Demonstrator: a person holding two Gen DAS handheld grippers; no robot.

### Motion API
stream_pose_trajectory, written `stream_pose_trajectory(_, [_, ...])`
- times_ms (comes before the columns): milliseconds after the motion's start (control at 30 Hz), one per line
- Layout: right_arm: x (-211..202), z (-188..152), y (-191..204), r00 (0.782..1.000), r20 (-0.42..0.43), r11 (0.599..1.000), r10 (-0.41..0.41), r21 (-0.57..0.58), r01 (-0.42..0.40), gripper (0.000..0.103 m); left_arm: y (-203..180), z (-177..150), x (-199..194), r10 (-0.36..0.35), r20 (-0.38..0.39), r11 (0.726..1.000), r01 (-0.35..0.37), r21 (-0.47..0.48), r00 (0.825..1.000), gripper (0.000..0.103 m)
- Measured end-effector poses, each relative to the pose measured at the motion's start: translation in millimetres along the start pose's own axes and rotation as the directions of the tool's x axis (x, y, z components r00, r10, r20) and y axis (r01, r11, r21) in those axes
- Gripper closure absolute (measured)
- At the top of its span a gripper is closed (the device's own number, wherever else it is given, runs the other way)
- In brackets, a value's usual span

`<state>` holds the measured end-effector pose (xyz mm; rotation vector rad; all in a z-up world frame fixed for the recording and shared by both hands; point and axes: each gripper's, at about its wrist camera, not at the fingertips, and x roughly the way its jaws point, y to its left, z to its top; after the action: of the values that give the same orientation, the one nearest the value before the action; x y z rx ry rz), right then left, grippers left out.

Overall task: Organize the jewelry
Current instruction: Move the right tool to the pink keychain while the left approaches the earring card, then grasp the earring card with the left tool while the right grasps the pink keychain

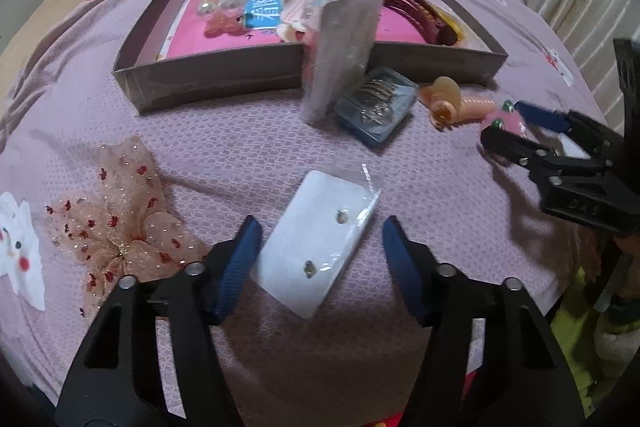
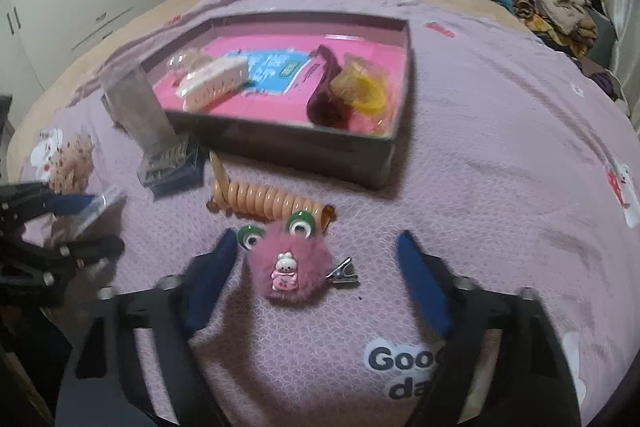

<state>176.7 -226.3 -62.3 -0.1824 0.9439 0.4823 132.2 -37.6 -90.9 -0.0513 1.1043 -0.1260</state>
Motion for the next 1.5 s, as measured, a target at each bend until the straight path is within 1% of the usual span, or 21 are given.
stream_pose_trajectory(33, [1,-2,0,1.000,0.000,1.000,0.016,-0.002,-0.016,0.051,-1,0,0,0.000,0.000,1.000,0.000,0.000,1.000,0.065])
stream_pose_trajectory(67, [1,-3,0,1.000,0.006,1.000,0.030,-0.001,-0.030,0.053,-2,1,-1,0.000,0.001,1.000,0.000,0.002,1.000,0.071])
stream_pose_trajectory(100, [-1,-4,0,0.999,0.016,0.999,0.033,0.000,-0.033,0.054,-4,2,-3,0.001,0.004,1.000,-0.001,0.007,1.000,0.072])
stream_pose_trajectory(200, [-8,-8,-1,0.999,0.036,0.999,0.037,0.011,-0.038,0.056,-12,3,-4,-0.004,0.008,1.000,0.003,0.025,1.000,0.073])
stream_pose_trajectory(400, [-30,-25,-13,0.996,0.076,0.996,0.045,0.076,-0.051,0.057,-36,4,-7,-0.037,0.016,0.997,0.036,0.074,0.999,0.074])
stream_pose_trajectory(533, [-43,-30,-19,0.996,0.093,0.995,0.018,0.095,-0.027,0.057,-48,7,-11,-0.065,0.024,0.993,0.062,0.098,0.998,0.074])
stream_pose_trajectory(700, [-58,-37,-31,0.994,0.109,0.990,-0.015,0.144,-0.001,0.057,-55,12,-20,-0.082,0.050,0.991,0.076,0.114,0.995,0.074])
stream_pose_trajectory(800, [-67,-40,-36,0.992,0.119,0.986,-0.032,0.168,0.011,0.057,-53,15,-27,-0.085,0.069,0.991,0.077,0.112,0.994,0.074])
stream_pose_trajectory(900, [-73,-41,-39,0.991,0.124,0.983,-0.044,0.182,0.021,0.057,-48,19,-37,-0.064,0.105,0.992,0.052,0.115,0.992,0.074])
stream_pose_trajectory(1100, [-84,-39,-41,0.989,0.130,0.979,-0.072,0.200,0.045,0.057,-29,31,-56,-0.059,0.160,0.996,0.046,0.082,0.985,0.074])
stream_pose_trajectory(1267, [-92,-31,-35,0.987,0.142,0.980,-0.080,0.194,0.052,0.057,-7,39,-69,-0.052,0.202,0.998,0.045,0.039,0.978,0.074])
stream_pose_trajectory(1500, [-98,-13,-20,0.985,0.160,0.985,-0.070,0.166,0.044,0.057,15,49,-77,-0.042,0.234,0.999,0.045,-0.009,0.971,0.074])
